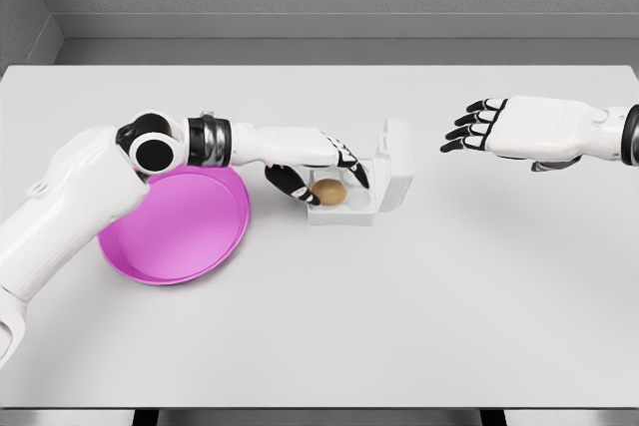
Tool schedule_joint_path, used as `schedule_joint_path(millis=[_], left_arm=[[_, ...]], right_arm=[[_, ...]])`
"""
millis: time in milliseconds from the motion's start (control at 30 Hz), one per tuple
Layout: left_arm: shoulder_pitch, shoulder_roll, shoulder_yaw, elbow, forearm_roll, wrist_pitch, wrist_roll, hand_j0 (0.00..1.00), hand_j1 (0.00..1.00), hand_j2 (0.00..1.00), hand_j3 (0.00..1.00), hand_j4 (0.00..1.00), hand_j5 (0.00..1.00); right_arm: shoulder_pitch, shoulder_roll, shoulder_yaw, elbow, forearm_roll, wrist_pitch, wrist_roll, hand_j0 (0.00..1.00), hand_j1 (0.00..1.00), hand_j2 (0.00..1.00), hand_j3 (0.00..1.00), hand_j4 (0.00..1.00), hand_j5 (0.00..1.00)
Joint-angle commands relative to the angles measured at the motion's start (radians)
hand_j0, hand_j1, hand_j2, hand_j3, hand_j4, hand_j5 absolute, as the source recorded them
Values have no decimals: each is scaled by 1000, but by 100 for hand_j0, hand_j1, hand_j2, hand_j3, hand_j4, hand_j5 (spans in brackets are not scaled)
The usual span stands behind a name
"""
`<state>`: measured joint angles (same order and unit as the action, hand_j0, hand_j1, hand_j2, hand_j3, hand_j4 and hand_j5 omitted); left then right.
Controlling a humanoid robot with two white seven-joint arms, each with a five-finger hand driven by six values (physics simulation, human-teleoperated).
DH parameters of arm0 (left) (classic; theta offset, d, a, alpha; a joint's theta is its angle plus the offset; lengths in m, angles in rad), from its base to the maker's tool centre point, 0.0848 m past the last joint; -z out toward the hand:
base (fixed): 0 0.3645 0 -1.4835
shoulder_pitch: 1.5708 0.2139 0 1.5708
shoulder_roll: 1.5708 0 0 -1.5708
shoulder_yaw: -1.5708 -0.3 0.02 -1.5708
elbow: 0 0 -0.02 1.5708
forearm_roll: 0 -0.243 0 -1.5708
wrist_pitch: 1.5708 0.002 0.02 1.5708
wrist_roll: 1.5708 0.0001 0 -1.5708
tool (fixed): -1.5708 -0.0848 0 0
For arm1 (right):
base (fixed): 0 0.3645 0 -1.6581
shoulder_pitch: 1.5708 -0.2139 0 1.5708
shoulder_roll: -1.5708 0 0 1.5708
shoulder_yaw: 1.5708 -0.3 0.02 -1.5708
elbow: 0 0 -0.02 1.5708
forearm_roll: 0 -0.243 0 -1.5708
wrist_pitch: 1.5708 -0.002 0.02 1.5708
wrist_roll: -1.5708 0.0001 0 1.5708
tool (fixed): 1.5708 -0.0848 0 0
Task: Pack egg into the box and close the box lid
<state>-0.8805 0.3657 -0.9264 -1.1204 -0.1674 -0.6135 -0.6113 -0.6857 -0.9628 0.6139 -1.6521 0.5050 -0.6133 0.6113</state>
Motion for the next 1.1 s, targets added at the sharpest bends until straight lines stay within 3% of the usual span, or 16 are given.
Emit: schedule_joint_path(millis=[0,267,333,367,433,467,567,800,1067], left_arm=[[0,13,1,-16,28,3,0,88,88,88,88,88,88],[-2,68,1,-58,83,3,0,97,97,97,97,97,97],[-6,142,3,-78,137,3,0,100,100,100,100,100,100],[-6,209,8,-139,143,3,0,100,100,100,100,100,100],[-6,317,14,-159,183,3,0,100,100,100,100,100,100],[-6,326,47,-162,181,3,0,100,100,100,100,100,100],[-3,395,63,-150,180,3,0,100,100,100,100,100,100],[2,473,69,-151,186,3,0,100,100,100,100,100,100],[2,476,70,-150,186,3,0,100,100,100,100,100,100]], right_arm=[[0,0,0,0,-3,2,0,100,100,100,100,100,100],[0,1,36,-21,-3,2,0,100,100,100,100,100,100],[-2,1,40,-29,-3,2,0,100,100,100,100,100,100],[-2,4,55,-31,-3,2,0,100,100,100,100,100,100],[-6,9,64,-37,-3,2,0,100,100,100,100,100,100],[-9,10,66,-37,-3,2,0,100,100,100,100,100,100],[-12,19,76,-40,-3,2,0,100,100,100,100,100,100],[-40,41,115,-51,-3,2,0,100,100,100,100,100,100],[-40,47,115,-87,-3,2,0,100,100,100,100,100,100]])
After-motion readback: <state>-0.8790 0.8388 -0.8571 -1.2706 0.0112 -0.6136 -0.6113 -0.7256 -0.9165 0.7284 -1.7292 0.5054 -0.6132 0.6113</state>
